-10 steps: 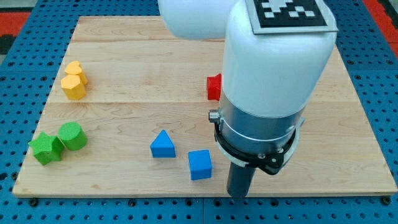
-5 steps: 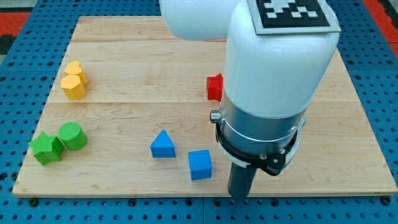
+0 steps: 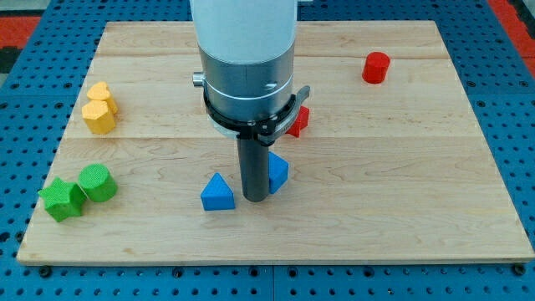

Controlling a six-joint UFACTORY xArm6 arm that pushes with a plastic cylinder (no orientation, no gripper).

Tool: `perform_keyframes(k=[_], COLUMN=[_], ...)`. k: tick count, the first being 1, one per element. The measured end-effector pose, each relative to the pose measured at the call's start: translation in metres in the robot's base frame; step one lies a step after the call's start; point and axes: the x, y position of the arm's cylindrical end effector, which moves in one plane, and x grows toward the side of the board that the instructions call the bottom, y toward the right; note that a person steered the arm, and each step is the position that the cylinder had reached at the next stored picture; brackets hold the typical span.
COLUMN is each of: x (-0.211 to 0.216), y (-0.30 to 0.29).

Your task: Separate the blue blocks

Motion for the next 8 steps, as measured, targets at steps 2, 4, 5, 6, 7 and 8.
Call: perform_keyframes(k=[2, 4, 5, 6, 7, 8], x=[0.0, 0.0, 0.0, 0.0, 0.011, 0.038], y=[0.001, 0.008, 0.011, 0.008, 0.006, -0.01])
